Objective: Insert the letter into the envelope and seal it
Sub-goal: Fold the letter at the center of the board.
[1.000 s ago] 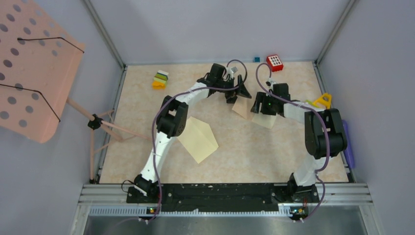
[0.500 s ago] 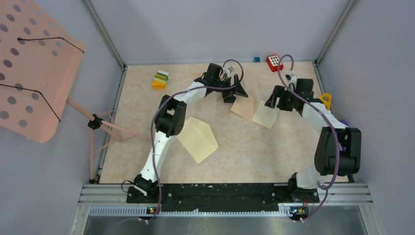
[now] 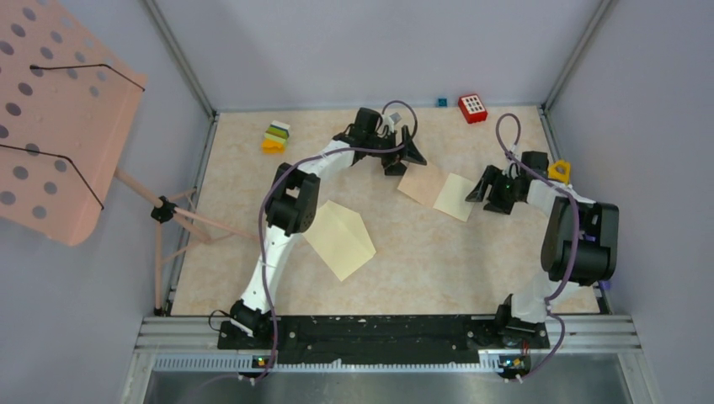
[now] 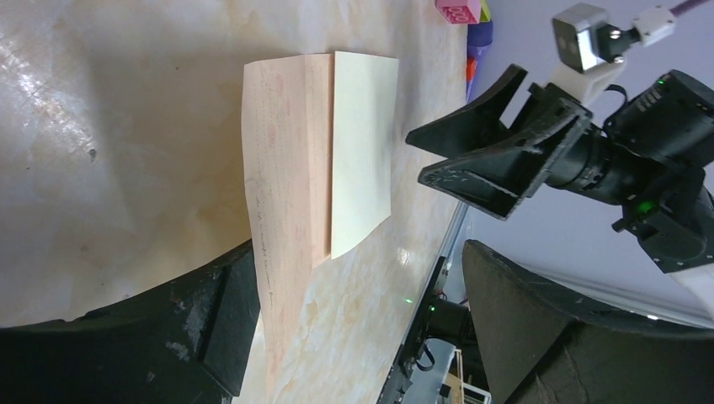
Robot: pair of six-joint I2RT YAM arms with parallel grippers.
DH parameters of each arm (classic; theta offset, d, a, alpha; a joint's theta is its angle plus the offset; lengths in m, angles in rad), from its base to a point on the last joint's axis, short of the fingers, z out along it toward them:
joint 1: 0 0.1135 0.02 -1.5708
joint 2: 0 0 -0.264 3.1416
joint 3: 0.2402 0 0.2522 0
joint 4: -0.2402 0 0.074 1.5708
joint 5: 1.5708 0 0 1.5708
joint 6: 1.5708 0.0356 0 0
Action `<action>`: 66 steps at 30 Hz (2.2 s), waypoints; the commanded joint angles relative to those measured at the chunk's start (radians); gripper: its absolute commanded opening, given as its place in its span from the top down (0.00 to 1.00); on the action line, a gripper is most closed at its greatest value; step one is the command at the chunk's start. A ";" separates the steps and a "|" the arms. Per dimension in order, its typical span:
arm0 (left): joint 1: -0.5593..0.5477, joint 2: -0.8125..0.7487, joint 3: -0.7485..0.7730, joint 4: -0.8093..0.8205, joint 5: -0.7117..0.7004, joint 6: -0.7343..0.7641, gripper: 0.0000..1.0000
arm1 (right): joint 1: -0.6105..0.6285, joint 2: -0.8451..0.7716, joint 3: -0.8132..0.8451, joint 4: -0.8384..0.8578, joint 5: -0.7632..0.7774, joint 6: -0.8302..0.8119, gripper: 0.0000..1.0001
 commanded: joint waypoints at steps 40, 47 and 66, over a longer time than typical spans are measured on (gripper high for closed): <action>-0.126 0.066 0.142 0.123 0.054 -0.124 0.14 | -0.057 0.104 -0.036 0.173 -0.109 0.207 0.35; -0.140 0.102 0.174 0.093 0.035 -0.112 0.14 | -0.117 0.092 -0.063 0.206 -0.132 0.253 0.35; -0.183 0.176 0.264 -0.068 -0.084 -0.025 0.13 | -0.151 0.129 -0.122 0.380 -0.263 0.374 0.30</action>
